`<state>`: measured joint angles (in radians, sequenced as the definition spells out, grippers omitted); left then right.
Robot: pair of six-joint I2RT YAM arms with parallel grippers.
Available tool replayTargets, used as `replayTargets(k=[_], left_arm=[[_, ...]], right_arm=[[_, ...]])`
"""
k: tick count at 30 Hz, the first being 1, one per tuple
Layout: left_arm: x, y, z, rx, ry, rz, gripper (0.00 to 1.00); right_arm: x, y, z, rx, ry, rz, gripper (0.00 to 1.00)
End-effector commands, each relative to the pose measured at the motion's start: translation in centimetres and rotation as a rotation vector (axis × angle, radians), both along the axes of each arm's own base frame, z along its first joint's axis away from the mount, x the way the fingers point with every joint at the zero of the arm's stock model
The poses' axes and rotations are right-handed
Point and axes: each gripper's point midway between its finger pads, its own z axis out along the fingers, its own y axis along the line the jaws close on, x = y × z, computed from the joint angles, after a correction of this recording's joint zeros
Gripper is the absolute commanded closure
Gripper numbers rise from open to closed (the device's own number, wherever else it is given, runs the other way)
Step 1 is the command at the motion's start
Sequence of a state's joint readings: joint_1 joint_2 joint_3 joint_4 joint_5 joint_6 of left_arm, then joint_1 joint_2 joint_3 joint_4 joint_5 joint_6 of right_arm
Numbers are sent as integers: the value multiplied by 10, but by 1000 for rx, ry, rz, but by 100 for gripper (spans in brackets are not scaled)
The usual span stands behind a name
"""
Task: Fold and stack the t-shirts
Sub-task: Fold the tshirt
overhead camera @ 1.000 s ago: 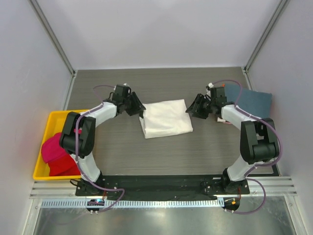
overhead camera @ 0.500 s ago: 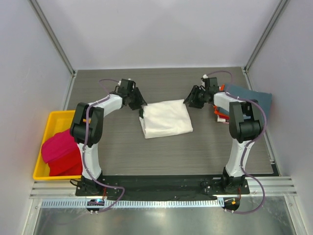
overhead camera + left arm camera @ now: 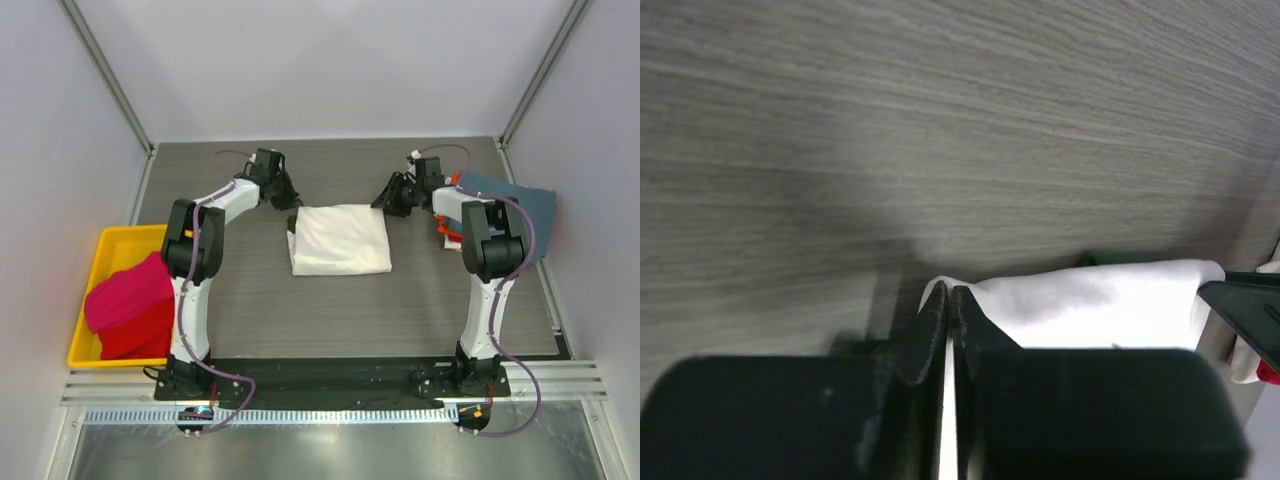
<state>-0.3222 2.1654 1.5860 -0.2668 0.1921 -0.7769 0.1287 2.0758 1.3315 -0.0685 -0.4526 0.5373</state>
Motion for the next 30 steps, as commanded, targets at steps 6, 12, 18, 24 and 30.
replayTargets(k=[6,12,18,24,30], left_arm=[[23,-14,17,-52,-55,-38,100],[14,-8,59,-53,-138,-40,100],[-9,8,103,-37,-178,-9,100],[-33,25,120,-23,-171,33,100],[-50,42,114,-8,-138,74,100]], right_arm=[[28,6,28,38,-94,-14,90],[19,2,47,29,-125,-18,98],[12,4,68,39,-154,-3,99],[10,10,82,72,-166,21,99],[13,19,97,86,-198,45,99]])
